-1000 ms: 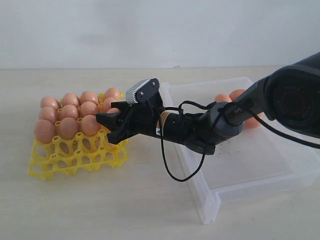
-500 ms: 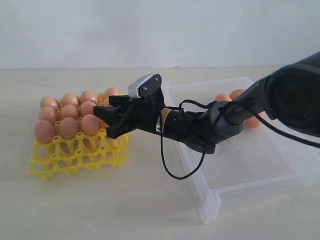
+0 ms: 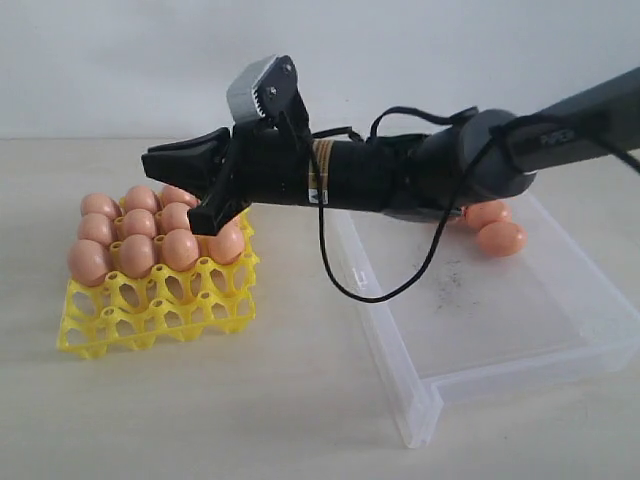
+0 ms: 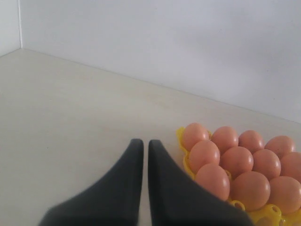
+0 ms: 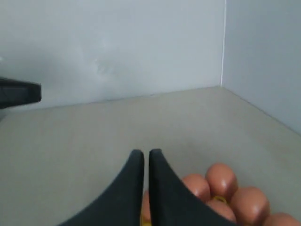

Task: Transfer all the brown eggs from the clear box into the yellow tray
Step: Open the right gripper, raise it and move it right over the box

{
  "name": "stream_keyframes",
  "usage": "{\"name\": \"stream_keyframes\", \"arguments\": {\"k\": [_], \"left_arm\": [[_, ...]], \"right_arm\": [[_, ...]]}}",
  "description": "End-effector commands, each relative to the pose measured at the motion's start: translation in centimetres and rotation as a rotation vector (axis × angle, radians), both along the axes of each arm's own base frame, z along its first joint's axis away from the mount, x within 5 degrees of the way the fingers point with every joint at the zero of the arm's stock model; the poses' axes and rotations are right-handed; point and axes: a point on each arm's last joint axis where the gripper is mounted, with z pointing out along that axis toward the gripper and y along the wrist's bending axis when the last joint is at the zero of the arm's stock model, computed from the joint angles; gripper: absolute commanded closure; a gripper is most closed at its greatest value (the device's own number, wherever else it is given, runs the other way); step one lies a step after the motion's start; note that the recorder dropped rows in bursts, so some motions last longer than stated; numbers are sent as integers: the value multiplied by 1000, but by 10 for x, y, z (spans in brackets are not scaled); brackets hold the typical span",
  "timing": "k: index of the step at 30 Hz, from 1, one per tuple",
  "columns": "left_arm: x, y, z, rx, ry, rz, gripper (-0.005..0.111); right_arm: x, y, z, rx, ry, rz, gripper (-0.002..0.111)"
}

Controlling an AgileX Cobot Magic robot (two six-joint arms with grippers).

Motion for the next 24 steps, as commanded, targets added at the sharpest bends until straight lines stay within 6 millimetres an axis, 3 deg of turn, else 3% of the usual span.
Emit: {"name": "stream_keyframes", "arguments": {"k": [1, 6, 11, 16, 20, 24], "left_arm": [[-1, -1, 0, 6, -2, -6, 103], [-1, -1, 0, 6, -2, -6, 103], [-1, -1, 0, 6, -2, -6, 103], [-1, -1, 0, 6, -6, -6, 103], [-1, -1, 0, 6, -6, -6, 103], [-1, -1, 0, 6, -6, -6, 103]], "right_arm": [[-1, -12, 17, -290, 3, -98, 109], [7, -43, 28, -551, 107, -423, 109], [-4, -64, 35, -579, 127, -594, 109], [-12, -97, 24, -700, 105, -863, 109], [-19, -136, 12, -941, 114, -1171, 109], [-28, -164, 0, -1161, 297, -1183, 109]]}}
